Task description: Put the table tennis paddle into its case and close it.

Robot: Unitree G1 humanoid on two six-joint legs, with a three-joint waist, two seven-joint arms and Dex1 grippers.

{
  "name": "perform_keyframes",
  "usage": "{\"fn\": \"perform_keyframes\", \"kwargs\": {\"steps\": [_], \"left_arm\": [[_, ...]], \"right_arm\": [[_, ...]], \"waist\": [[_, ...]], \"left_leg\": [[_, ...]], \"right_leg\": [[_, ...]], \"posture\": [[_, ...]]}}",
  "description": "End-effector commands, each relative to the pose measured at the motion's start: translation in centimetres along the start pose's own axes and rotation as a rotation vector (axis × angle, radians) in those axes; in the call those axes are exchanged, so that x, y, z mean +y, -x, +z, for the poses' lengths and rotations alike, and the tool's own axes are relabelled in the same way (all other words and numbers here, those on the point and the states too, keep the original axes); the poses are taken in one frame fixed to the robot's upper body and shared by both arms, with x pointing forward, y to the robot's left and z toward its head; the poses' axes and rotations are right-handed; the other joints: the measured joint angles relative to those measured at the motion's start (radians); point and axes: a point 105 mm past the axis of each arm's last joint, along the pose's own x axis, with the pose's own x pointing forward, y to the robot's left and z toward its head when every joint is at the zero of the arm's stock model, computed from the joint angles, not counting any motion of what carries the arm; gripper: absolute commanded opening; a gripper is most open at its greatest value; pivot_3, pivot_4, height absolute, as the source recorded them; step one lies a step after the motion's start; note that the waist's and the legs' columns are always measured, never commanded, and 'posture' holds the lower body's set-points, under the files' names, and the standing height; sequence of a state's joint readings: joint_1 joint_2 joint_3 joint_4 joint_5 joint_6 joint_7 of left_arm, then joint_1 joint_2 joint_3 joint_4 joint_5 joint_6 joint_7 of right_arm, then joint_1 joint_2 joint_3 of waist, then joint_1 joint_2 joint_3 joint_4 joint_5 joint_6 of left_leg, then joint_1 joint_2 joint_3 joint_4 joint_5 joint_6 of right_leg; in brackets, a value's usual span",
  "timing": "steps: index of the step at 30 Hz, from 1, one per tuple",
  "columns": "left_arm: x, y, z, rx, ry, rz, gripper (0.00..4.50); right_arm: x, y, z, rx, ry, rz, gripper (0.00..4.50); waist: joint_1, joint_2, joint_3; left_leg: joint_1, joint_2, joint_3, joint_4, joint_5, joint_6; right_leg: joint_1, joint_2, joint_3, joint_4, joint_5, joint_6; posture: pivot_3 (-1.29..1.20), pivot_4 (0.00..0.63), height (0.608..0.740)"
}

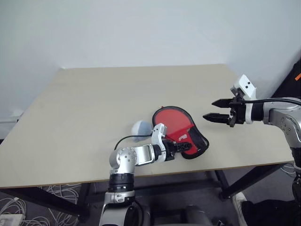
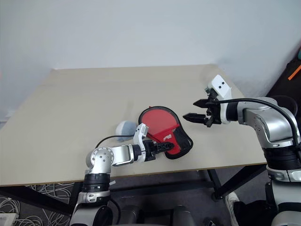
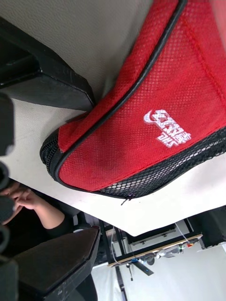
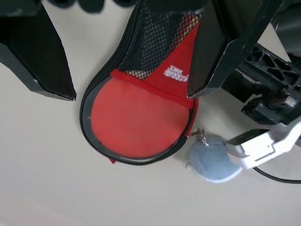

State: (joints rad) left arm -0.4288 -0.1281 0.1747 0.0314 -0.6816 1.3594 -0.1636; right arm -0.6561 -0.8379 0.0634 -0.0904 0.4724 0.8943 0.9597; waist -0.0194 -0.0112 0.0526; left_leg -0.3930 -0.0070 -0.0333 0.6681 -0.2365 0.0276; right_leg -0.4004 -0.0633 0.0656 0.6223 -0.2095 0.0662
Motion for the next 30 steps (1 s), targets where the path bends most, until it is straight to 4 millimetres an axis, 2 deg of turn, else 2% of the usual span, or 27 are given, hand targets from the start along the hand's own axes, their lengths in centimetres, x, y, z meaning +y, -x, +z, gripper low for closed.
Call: {"fn": "perform_keyframes", "kwargs": {"steps": [1, 9, 10, 14, 21, 26, 30], "left_arm": [[3.0, 0.2, -1.0, 0.056, 0.065, 0.165, 3.26], [5.0, 0.9, -2.4, 0.138, 0.164, 0.318, 0.23], [5.2, 0.9, -2.5, 0.143, 0.174, 0.332, 0.03], [5.3, 1.2, -2.8, 0.166, 0.180, 0.342, 0.03], [3.3, 2.0, -2.8, 0.173, 0.092, 0.223, 0.03], [2.8, 3.8, -4.0, 0.241, -0.027, 0.163, 0.03], [2.3, 6.5, -5.1, 0.331, -0.123, 0.101, 0.03]], "right_arm": [[0.3, 0.9, 1.3, -0.033, 0.071, 0.017, 4.07], [1.0, 1.0, 1.6, -0.028, 0.117, 0.068, 4.07], [1.1, 1.0, 1.7, -0.032, 0.119, 0.071, 4.07], [1.3, 0.9, 1.7, -0.035, 0.120, 0.077, 4.07], [1.7, 0.8, 1.4, -0.031, 0.116, 0.088, 4.07], [2.6, 0.9, 1.1, -0.023, 0.141, 0.147, 4.07], [2.9, 0.8, 0.9, -0.010, 0.151, 0.171, 4.07]], "waist": [[-0.001, 0.000, 0.000], [-0.002, -0.001, 0.000], [-0.003, -0.001, 0.000], [-0.005, -0.003, -0.002], [-0.006, -0.003, -0.002], [-0.007, -0.003, -0.002], [-0.013, -0.003, -0.003]], "left_leg": [[0.000, 0.000, 0.000, 0.000, 0.000, 0.000], [0.000, 0.001, 0.000, -0.001, 0.000, 0.000], [0.000, 0.001, 0.000, -0.001, 0.000, 0.000], [0.000, 0.001, 0.000, -0.001, 0.000, -0.001], [0.000, 0.002, 0.000, -0.004, -0.001, -0.002], [-0.001, 0.002, 0.001, -0.006, -0.001, -0.002], [0.000, 0.004, 0.001, -0.007, -0.001, -0.003]], "right_leg": [[0.000, 0.000, 0.000, 0.000, 0.000, 0.000], [-0.001, 0.001, 0.000, 0.000, 0.000, 0.001], [-0.001, 0.001, 0.000, 0.000, 0.000, 0.000], [-0.001, 0.001, 0.000, 0.000, 0.000, 0.000], [-0.004, 0.001, 0.000, 0.000, 0.000, 0.001], [-0.006, 0.002, 0.001, 0.000, 0.000, 0.001], [-0.007, 0.003, 0.002, 0.001, 0.000, 0.000]], "posture": [[0.00, 0.000, 0.740], [0.00, 0.000, 0.740], [0.00, 0.000, 0.740], [0.00, 0.000, 0.740], [0.00, 0.000, 0.740], [0.00, 0.000, 0.740], [0.00, 0.000, 0.740]]}}
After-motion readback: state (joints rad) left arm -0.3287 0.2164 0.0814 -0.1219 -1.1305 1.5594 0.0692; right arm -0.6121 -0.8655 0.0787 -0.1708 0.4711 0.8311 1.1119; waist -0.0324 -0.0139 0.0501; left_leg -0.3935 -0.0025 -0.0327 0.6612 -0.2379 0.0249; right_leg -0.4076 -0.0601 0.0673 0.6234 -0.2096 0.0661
